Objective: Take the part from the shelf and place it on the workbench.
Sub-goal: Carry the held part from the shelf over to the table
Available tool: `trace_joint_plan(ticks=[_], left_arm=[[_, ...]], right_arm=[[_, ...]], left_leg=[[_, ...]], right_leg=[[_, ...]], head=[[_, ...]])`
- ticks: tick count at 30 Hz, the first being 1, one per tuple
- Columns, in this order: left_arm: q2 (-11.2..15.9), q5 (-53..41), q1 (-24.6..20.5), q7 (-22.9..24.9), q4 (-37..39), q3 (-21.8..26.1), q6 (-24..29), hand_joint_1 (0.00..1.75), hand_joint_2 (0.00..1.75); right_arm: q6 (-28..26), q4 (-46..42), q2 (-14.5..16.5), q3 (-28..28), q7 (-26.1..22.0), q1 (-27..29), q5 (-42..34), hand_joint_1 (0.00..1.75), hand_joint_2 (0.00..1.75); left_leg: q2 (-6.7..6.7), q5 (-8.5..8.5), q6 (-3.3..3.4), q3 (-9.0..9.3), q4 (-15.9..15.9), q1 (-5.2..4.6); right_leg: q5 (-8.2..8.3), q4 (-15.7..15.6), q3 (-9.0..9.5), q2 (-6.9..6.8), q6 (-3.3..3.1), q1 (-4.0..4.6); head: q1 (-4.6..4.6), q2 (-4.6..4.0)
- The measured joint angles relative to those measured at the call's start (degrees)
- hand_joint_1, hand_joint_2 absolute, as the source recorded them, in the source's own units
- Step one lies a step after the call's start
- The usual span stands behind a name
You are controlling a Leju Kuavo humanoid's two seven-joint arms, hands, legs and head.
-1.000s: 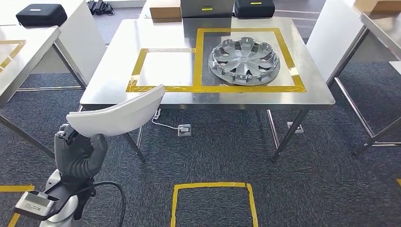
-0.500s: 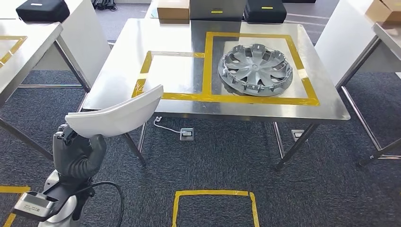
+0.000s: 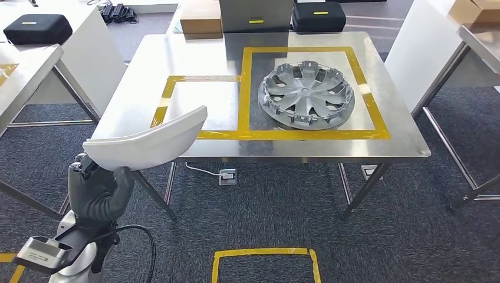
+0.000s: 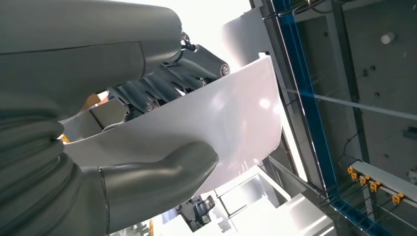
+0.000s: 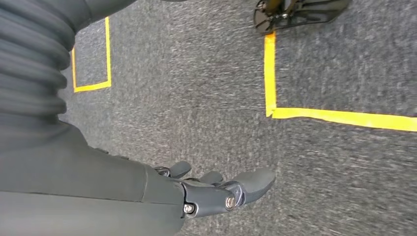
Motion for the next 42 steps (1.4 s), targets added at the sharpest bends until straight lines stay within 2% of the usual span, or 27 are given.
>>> trace_joint_plan(ticks=[1,2,3,7,8,9,12,13,14,16,17,18,20,23,25,27,28,29,30,31,32,34,37,38,39,40,42], left_arm=[[0.0,0.0,-0.2,0.0,0.1,0.0,-0.1,1.75,1.75],[0.0,0.1,-0.5,0.0,0.3,0.0,-0.1,1.75,1.75],[0.0,0.1,-0.6,0.0,0.4,0.0,-0.1,1.75,1.75],[-0.2,0.3,-0.7,0.0,0.5,0.0,-0.1,1.75,1.75],[-0.2,0.4,-0.7,0.0,0.4,0.0,-0.1,1.75,1.75],[-0.3,0.4,-0.7,0.0,0.3,0.0,-0.1,1.75,1.75],[-0.5,0.4,-0.5,0.0,0.3,0.0,-0.1,1.75,1.75],[-0.5,0.4,-0.4,0.0,0.3,0.0,-0.1,1.75,1.75],[-0.5,0.3,-0.4,0.0,0.3,0.0,0.0,1.75,1.75],[-0.6,0.0,-0.3,0.0,0.2,0.0,0.2,1.75,1.75],[-0.6,-0.1,-0.2,0.0,0.1,0.0,0.3,1.75,1.75],[-0.6,-0.3,0.0,0.0,0.0,0.0,0.4,1.75,1.75],[-0.6,-0.7,0.6,0.0,-0.3,0.0,0.5,1.75,1.75],[-0.6,-1.1,1.4,0.0,-0.8,0.2,0.5,1.75,1.75],[-0.7,-1.3,1.5,0.0,-1.0,0.3,0.5,1.75,1.75],[-0.7,-1.3,1.7,0.0,-1.0,0.3,0.4,1.75,1.75],[-0.7,-1.3,1.8,0.0,-1.0,0.4,0.4,1.75,1.75],[-0.7,-1.3,1.8,0.0,-1.0,0.4,0.4,1.75,1.75],[-0.7,-1.2,1.8,0.0,-0.9,0.4,0.4,1.75,1.75],[-0.7,-1.2,1.8,0.0,-0.9,0.4,0.4,1.75,1.75],[-0.7,-1.2,1.8,0.0,-0.9,0.5,0.4,1.75,1.75],[-0.7,-1.0,1.9,0.0,-0.9,0.5,0.4,1.75,1.75],[-0.7,-0.8,2.2,0.0,-1.0,0.7,0.4,1.75,1.75],[-0.6,-0.7,2.2,0.0,-1.1,0.8,0.4,1.75,1.75],[-0.6,-0.6,2.2,0.0,-1.1,0.8,0.4,1.75,1.75],[-0.6,-0.5,2.1,0.0,-1.1,0.8,0.4,1.75,1.75],[-0.6,-0.3,2.1,0.0,-1.0,0.8,0.3,1.75,1.75]], right_arm=[[0.0,0.0,0.0,0.0,-0.1,0.0,-0.1,0.00,1.75],[-0.1,0.0,0.0,0.0,-0.2,0.1,-0.1,0.00,1.75],[-0.2,0.0,0.0,0.0,-0.3,0.1,-0.1,0.00,1.75],[-0.5,0.0,-0.1,0.1,-0.5,0.1,0.2,0.00,1.75],[-0.6,0.0,-0.1,0.1,-0.4,-0.1,0.4,0.00,1.75],[-0.6,0.0,-0.2,0.2,-0.3,-0.2,0.5,0.00,1.75],[-0.6,0.0,-0.2,0.4,0.0,-0.5,0.6,0.00,1.75],[-0.5,0.0,-0.2,0.4,0.1,-0.4,0.6,0.00,1.75],[-0.4,0.0,-0.2,0.5,0.2,-0.4,0.7,0.00,1.75],[0.0,0.0,-0.2,0.8,0.5,-0.6,1.1,0.00,1.75],[0.2,0.0,-0.2,1.1,0.8,-0.7,1.3,0.00,1.75],[0.4,0.0,-0.2,1.3,1.0,-0.8,1.4,0.00,1.75],[0.9,0.0,-0.2,1.7,1.4,-1.0,1.6,0.00,1.75],[1.5,0.0,-0.2,2.1,1.4,-1.4,1.7,0.00,1.75],[1.8,0.0,-0.2,2.3,1.3,-1.9,1.5,0.00,1.75],[2.1,0.0,-0.2,2.6,1.1,-2.1,1.3,0.00,1.75],[2.2,0.0,-0.2,2.7,1.0,-2.0,1.3,0.00,1.75],[2.2,0.0,-0.2,2.8,0.9,-2.0,1.2,0.00,1.75],[2.3,0.0,-0.2,2.8,0.9,-1.9,1.2,0.00,1.75],[2.3,0.0,-0.2,2.9,0.9,-1.9,1.2,0.00,1.75],[2.2,0.0,-0.2,2.9,0.9,-1.9,1.2,0.00,1.75],[2.2,0.0,-0.2,2.9,0.9,-2.0,1.2,0.00,1.75],[2.2,0.0,-0.2,3.0,1.2,-1.9,1.0,0.00,1.75],[2.2,0.0,-0.2,3.0,1.3,-1.9,1.0,0.00,1.75],[2.2,0.0,-0.2,3.0,1.3,-1.9,0.8,0.00,1.75],[2.2,0.0,-0.2,3.1,1.3,-2.0,0.7,0.00,1.75],[2.2,0.0,-0.2,3.1,1.3,-1.8,0.5,0.00,1.75]], left_leg=[[0.01,3.17,0.31,0.93,-3.9,-0.06],[0.01,5.02,0.57,1.74,-7.1,-0.19],[-0.01,6.17,0.84,2.35,-9.2,-0.33],[-0.08,6.67,2.07,3.61,-10.7,-0.24],[-0.06,6.51,2.38,4.08,-10.8,-0.16],[-0.04,6.33,2.65,4.48,-10.9,-0.10],[-0.09,5.46,3.04,5.07,-10.9,-0.22],[-0.17,5.12,3.05,5.41,-10.9,-0.24],[-0.25,4.75,3.00,5.87,-10.9,-0.27],[-0.33,3.89,2.72,6.98,-10.9,-0.30],[-0.33,3.49,2.49,7.45,-10.9,-0.36],[-0.34,3.13,2.19,7.71,-10.9,-0.40],[-0.36,2.91,1.46,8.18,-10.6,-0.51],[-0.30,2.05,0.52,8.10,-8.6,-0.48],[-0.21,-0.21,-0.03,5.47,-3.7,-0.26],[-0.18,-2.79,-0.56,1.07,2.7,-0.03],[-0.17,-3.15,-0.68,-0.52,4.3,0.06],[-0.16,-2.39,-0.74,-1.25,4.2,0.15],[-0.14,-0.33,-0.72,-0.88,1.9,0.21],[-0.11,2.56,-0.67,0.17,-1.8,0.27],[-0.07,4.75,-0.57,1.27,-5.4,0.23],[0.02,6.42,0.07,2.62,-9.5,0.07],[-0.04,6.41,1.45,3.32,-10.0,0.05],[-0.06,6.23,1.81,3.69,-10.2,0.10],[-0.08,6.10,2.11,4.07,-10.3,0.14],[-0.07,5.90,2.37,4.31,-10.4,0.15],[-0.08,5.44,2.73,4.56,-10.5,0.06]], right_leg=[[-0.51,0.0,0.60,0.05,0.15,0.02],[-1.00,0.0,1.06,0.14,0.40,0.08],[-1.46,0.0,1.32,0.18,0.76,0.13],[-1.93,1.4,1.83,0.08,2.11,0.23],[-2.37,2.9,1.10,0.01,2.34,0.20],[-3.31,5.5,-0.41,-0.06,2.55,0.13],[-7.15,14.8,-7.01,-0.11,3.09,0.07],[-7.07,15.7,-8.29,-0.11,3.15,0.08],[-5.56,14.4,-8.55,-0.11,3.15,0.08],[-0.04,7.3,-6.66,-0.13,2.77,0.15],[1.40,3.9,-5.60,-0.17,2.49,0.31],[1.83,1.6,-4.84,-0.20,2.14,0.47],[1.27,0.4,-4.32,-0.22,1.43,0.73],[2.12,-0.2,-2.57,-0.24,0.35,0.34],[1.78,-0.3,-1.69,-0.28,-0.07,0.19],[1.18,-0.3,-1.20,-0.26,-0.19,0.16],[0.82,-0.3,-0.85,-0.24,-0.15,0.14],[0.39,-0.3,-0.37,-0.21,-0.08,0.09],[-0.09,-0.3,0.26,-0.19,0.04,0.03],[-0.62,-0.3,0.97,-0.17,0.23,-0.05],[-1.16,-0.2,1.62,-0.14,0.51,-0.07],[-2.05,-0.2,2.22,-0.13,1.27,-0.02],[-2.45,0.4,2.58,-0.15,2.33,0.06],[-2.49,1.4,2.33,-0.16,2.56,0.01],[-2.90,3.3,1.37,-0.17,2.74,-0.06],[-3.75,6.2,-0.39,-0.18,2.91,-0.09],[-6.36,12.9,-5.24,-0.17,3.13,-0.08]], head=[[-0.03,0.00],[-0.06,0.00],[-0.10,0.00],[0.01,0.00],[0.14,0.00],[0.26,0.00],[0.58,0.00],[0.63,0.00],[0.67,0.00],[0.76,0.00],[0.78,0.00],[0.81,0.00],[0.84,0.00],[0.72,0.00],[0.50,0.00],[0.34,0.00],[0.33,0.00],[0.30,0.00],[0.28,0.00],[0.26,0.00],[0.24,0.00],[0.15,0.00],[0.11,0.00],[0.13,0.00],[0.16,0.00],[0.21,0.00],[0.30,0.00]])
